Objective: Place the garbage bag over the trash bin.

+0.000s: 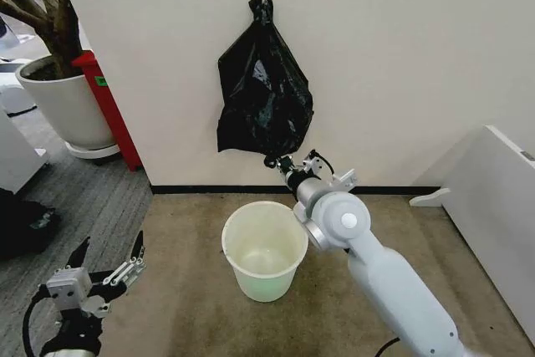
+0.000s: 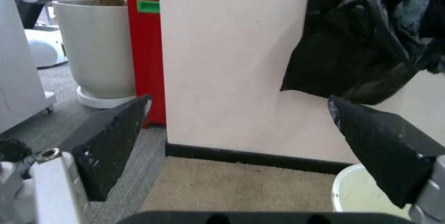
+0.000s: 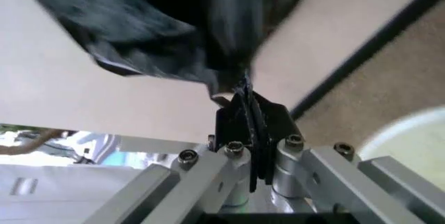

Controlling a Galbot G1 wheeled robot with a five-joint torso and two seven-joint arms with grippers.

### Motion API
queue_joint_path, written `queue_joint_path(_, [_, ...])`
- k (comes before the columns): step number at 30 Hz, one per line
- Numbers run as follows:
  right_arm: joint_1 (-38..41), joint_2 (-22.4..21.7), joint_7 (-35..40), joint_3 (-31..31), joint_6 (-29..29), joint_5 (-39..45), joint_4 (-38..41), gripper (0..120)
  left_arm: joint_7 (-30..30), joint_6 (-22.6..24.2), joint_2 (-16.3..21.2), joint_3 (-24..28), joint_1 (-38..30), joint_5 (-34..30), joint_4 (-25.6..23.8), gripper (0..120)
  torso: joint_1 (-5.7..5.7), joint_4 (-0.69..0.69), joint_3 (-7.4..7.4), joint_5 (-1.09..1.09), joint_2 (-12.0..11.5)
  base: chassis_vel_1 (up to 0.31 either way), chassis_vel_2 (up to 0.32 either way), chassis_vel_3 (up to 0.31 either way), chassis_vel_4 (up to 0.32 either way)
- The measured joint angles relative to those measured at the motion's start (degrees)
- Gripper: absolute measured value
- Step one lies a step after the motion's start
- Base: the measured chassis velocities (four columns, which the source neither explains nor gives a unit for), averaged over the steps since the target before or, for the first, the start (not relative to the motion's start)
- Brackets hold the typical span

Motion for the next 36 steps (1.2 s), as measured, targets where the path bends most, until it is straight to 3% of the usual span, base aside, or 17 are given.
queue_joint_path(4, [-2.9, -0.3, -0.2, -0.5, -0.5, -0.5, 1.1, 0, 0.0, 0.0, 0.2, 0.0, 0.0, 0.0, 0.0, 100, 0.00, -0.02, 0.00, 0.01, 0.0, 0.000, 0.000, 0.000, 0.000])
queue_joint_path(9, [-0.8, 0.1, -1.2, -0.8, -0.6, -1.2, 0.7, 0, -0.4, 0.1, 1.6, -0.2, -0.3, -0.8, 0.0, 100, 0.00, 0.02, 0.00, -0.01, 0.0, 0.000, 0.000, 0.000, 0.000])
queue_joint_path(11, [0.5, 0.0, -2.2, -0.8, -0.9, -1.6, -0.2, 0, -1.8, 1.1, 5.1, -1.4, -1.3, -3.5, 0.0, 100, 0.00, 0.02, 0.00, 0.00, 0.0, 0.000, 0.000, 0.000, 0.000])
queue_joint_path(12, [0.5, 0.0, -2.2, -0.8, -0.9, -1.6, -0.2, 0, -1.8, 1.1, 5.1, -1.4, -1.3, -3.5, 0.0, 100, 0.00, 0.02, 0.00, 0.00, 0.0, 0.000, 0.000, 0.000, 0.000])
queue_joint_path(14, [1.2, -0.3, -3.4, -0.9, -1.4, -2.1, -0.8, 0, -3.7, 2.6, 9.9, -3.0, -2.6, -7.1, 0.0, 100, 0.00, -0.03, 0.00, -0.01, 0.0, 0.000, 0.000, 0.000, 0.000])
queue_joint_path(16, [1.5, -0.8, -4.5, -1.0, -2.0, -2.6, -1.2, 0, -4.2, 3.1, 11.2, -3.4, -3.0, -8.2, 0.0, 100, 0.01, -0.03, 0.00, -0.02, 0.0, 0.000, 0.000, 0.000, 0.000])
queue_joint_path(27, [2.4, -1.0, -9.5, -1.6, -3.4, -6.1, -4.3, 0, -5.0, 3.6, 13.5, -3.6, -4.2, -9.8, 0.1, 100, 0.00, -0.01, 0.00, -0.01, 0.0, 0.000, 0.000, 0.000, 0.000])
queue_joint_path(29, [2.5, -0.4, -10.1, -1.7, -3.6, -6.9, -5.1, 0, -5.5, 3.9, 15.0, -3.4, -5.3, -10.6, 0.4, 100, 0.00, 0.01, 0.00, 0.02, 0.0, 0.000, 0.000, 0.000, 0.000])
queue_joint_path(36, [2.7, 1.5, -11.1, -1.3, -3.9, -8.8, -6.7, 0, -8.8, 6.5, 26.0, -1.9, -14.4, -17.6, 3.2, 100, 0.00, 0.00, 0.00, -0.01, 0.0, 0.000, 0.000, 0.000, 0.000])
